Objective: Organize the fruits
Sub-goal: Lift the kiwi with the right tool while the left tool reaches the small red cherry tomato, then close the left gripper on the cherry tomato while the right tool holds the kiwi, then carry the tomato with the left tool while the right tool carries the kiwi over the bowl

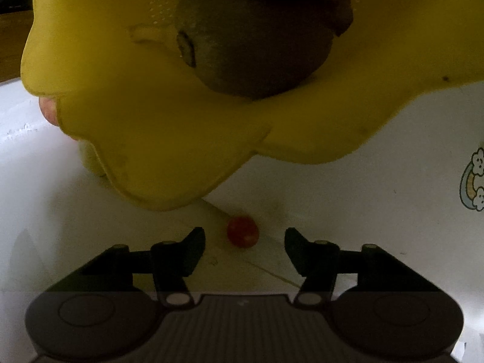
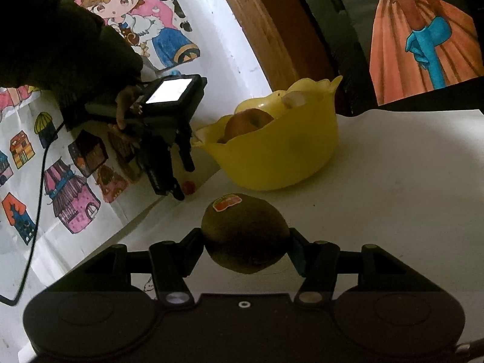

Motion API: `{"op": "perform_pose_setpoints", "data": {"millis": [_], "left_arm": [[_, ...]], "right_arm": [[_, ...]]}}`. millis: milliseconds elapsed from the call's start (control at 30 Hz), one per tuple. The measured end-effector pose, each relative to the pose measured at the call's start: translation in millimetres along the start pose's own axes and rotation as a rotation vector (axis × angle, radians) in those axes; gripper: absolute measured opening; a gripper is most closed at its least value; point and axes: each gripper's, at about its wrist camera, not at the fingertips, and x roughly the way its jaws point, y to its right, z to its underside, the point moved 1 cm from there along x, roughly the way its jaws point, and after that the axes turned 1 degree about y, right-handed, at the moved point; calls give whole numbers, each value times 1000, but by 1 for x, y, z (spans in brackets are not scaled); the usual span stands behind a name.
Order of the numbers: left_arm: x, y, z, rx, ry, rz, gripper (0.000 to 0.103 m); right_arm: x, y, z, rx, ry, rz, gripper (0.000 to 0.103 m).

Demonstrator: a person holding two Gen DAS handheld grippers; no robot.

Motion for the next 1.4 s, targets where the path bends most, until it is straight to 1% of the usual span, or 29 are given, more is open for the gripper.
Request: {"op": "perform_pose_setpoints", "data": {"millis": [67, 133, 167, 233, 333, 400, 467, 567, 700, 833, 1033, 1067, 1300, 1400], "left_arm": [[0, -1, -1, -5, -1, 2, 54], [-1, -2, -1, -18, -5, 6, 43], [0, -3, -1, -21, -6, 6, 42], [0, -2, -1, -16, -10, 4, 36], [1, 4, -3, -7, -17, 12, 34], [2, 8, -3, 0, -16, 2, 34], [4, 7, -3, -9, -16, 7, 34], [1, 9, -7, -16, -16, 10, 26], [0, 8, -7, -42, -11, 6, 25], [-6, 10, -5, -57, -3, -14, 25], [-13, 2, -1, -111, 4, -18, 25], [0, -4, 3, -113, 7, -20, 25], [-33, 7, 7, -87, 73, 6, 25], [-52, 6, 10, -104, 112, 20, 25]], "right_arm": [[-1, -2, 1, -3, 1, 2, 61], [0, -4, 2, -6, -3, 7, 61], [1, -5, 2, -6, -5, 8, 61], [2, -7, 3, -4, -13, 7, 61], [2, -9, 4, -7, -15, 6, 61], [2, -10, 4, -11, -15, 7, 61], [2, -9, 4, -13, -18, 10, 61], [2, -10, 4, -12, -20, 13, 61], [1, -10, 5, -16, -26, 11, 61], [0, -10, 5, -19, -33, 7, 61], [-2, -11, 4, -24, -46, -2, 61], [-2, -12, 4, -26, -50, -3, 61], [-3, -18, -4, -56, -71, -2, 61], [-4, -20, -13, -71, -75, -3, 61]]}}
